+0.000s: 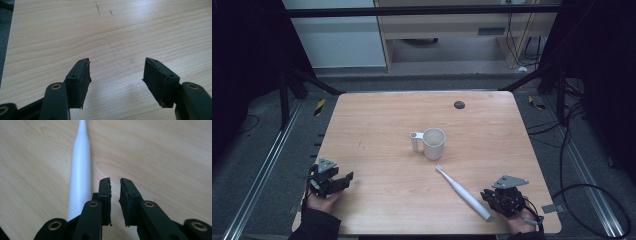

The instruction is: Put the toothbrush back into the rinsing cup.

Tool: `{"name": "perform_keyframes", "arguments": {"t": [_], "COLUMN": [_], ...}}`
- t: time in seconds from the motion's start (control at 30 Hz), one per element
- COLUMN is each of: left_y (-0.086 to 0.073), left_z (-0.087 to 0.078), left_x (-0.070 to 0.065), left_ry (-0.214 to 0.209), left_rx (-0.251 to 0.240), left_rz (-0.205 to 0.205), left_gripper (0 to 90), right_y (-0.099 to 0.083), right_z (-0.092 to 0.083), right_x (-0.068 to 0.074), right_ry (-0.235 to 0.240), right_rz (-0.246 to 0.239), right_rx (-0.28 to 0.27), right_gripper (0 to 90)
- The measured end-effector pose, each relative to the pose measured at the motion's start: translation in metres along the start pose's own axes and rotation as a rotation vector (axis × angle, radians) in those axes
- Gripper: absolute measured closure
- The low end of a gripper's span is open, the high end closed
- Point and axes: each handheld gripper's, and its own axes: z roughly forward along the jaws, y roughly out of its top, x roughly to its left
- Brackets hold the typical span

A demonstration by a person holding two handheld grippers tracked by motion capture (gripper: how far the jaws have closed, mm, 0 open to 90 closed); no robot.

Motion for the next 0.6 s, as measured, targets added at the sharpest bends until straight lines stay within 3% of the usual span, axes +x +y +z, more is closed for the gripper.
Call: {"name": "perform_keyframes", "arguments": {"t": [0.13, 0.37, 0.6], "left_y": [0.0, 0.001, 0.002], "left_z": [0.001, 0.002, 0.003], "left_x": [-0.001, -0.002, -0.003], "left_ry": [0.0, 0.002, 0.005], "left_rx": [0.002, 0.004, 0.006], "left_rz": [0.006, 0.017, 0.022], "left_gripper": [36.8, 35.6, 35.1], "right_y": [0.01, 0.029, 0.045], "right_z": [-0.003, -0.002, 0.007], "right_x": [-0.001, 0.004, 0.012], "right_ry": [-0.026, -0.045, -0.014], "right_rz": [0.009, 0.001, 0.009], "right_rx": [-0.029, -0.044, 0.008], "right_gripper": [72.3, 54.7, 47.7]}}
